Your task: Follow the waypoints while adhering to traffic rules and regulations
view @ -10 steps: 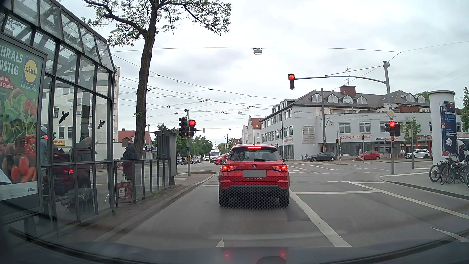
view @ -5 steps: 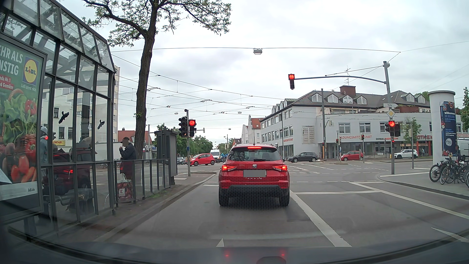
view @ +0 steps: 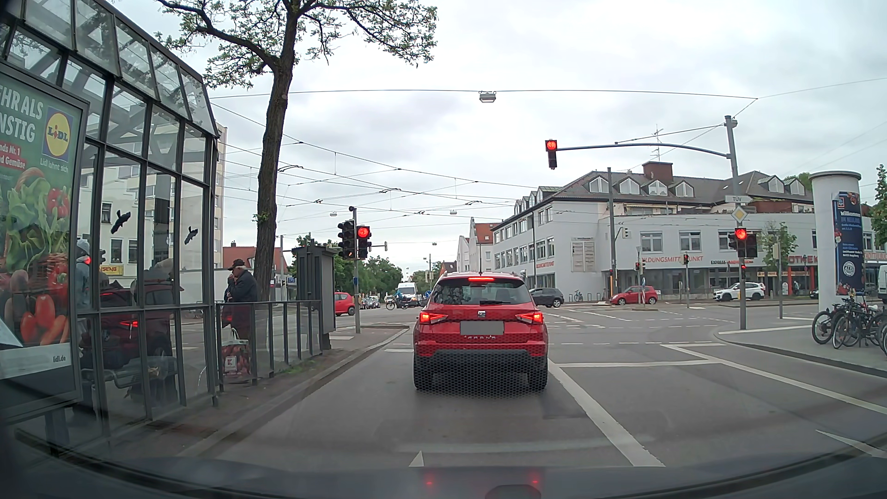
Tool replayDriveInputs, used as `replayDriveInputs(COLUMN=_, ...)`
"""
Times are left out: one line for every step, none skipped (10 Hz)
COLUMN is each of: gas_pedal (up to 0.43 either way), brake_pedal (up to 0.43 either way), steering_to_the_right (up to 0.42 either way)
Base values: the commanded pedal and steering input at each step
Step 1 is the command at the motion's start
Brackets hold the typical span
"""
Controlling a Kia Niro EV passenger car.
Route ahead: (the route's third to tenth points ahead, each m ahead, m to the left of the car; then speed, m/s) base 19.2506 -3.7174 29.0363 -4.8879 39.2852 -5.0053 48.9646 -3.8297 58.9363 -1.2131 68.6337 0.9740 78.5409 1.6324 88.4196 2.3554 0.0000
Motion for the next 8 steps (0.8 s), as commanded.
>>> replayDriveInputs(gas_pedal=0.0, brake_pedal=0.238, steering_to_the_right=-0.003)
replayDriveInputs(gas_pedal=0.0, brake_pedal=0.238, steering_to_the_right=-0.003)
replayDriveInputs(gas_pedal=0.0, brake_pedal=0.238, steering_to_the_right=-0.003)
replayDriveInputs(gas_pedal=0.0, brake_pedal=0.238, steering_to_the_right=-0.003)
replayDriveInputs(gas_pedal=0.0, brake_pedal=0.232, steering_to_the_right=-0.003)
replayDriveInputs(gas_pedal=0.0, brake_pedal=0.232, steering_to_the_right=-0.003)
replayDriveInputs(gas_pedal=0.0, brake_pedal=0.238, steering_to_the_right=-0.003)
replayDriveInputs(gas_pedal=0.0, brake_pedal=0.238, steering_to_the_right=-0.003)
